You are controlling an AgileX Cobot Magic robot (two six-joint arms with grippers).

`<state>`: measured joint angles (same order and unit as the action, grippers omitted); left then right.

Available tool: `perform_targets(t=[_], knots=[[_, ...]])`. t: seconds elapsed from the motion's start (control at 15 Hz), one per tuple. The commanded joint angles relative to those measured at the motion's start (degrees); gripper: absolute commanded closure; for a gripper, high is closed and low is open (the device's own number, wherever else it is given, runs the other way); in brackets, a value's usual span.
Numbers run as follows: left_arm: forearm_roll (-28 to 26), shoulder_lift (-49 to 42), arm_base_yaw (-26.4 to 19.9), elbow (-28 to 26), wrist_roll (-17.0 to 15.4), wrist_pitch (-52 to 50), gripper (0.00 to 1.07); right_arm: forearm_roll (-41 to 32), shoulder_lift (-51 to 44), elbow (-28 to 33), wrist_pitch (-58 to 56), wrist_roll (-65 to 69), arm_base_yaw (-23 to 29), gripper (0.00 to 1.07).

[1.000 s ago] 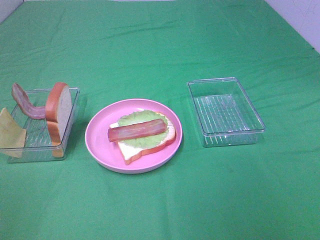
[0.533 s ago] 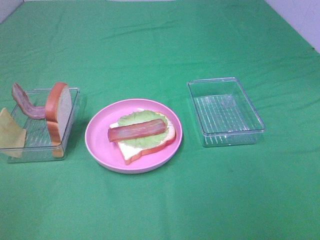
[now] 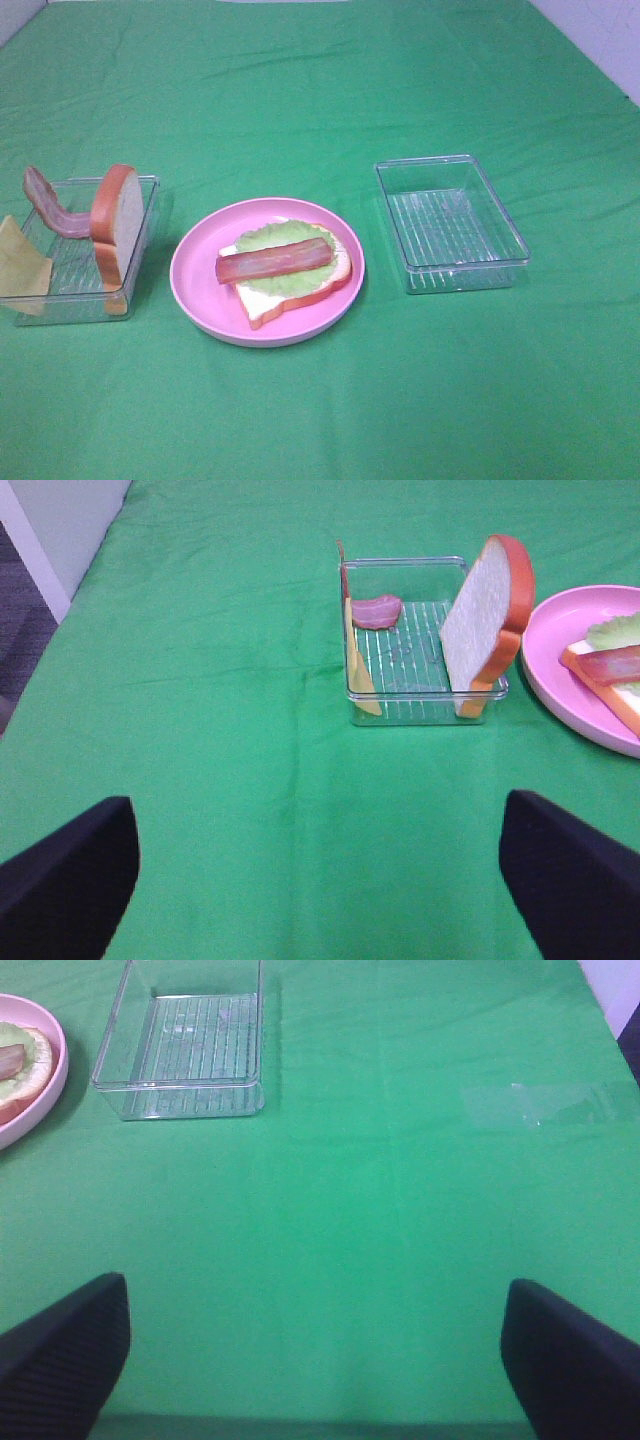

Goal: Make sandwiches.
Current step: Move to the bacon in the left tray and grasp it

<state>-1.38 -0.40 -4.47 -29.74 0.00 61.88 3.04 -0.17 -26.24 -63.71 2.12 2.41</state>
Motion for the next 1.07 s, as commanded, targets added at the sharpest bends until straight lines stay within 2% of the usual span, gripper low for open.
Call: perform_targets(t=[0.07,1.07], knots=[[0.11,-0.17,-0.11,0.0,0.0,-0.23,0.16,-0.06,-1.95,0.17,0.63,-0.46,-0.4,0.11],[0.23,-0.17,-0.11,0.0,-0.46,-0.23,0.16,-0.06,-1.95,0.17,0.63,-0.46,-0.4,0.11]])
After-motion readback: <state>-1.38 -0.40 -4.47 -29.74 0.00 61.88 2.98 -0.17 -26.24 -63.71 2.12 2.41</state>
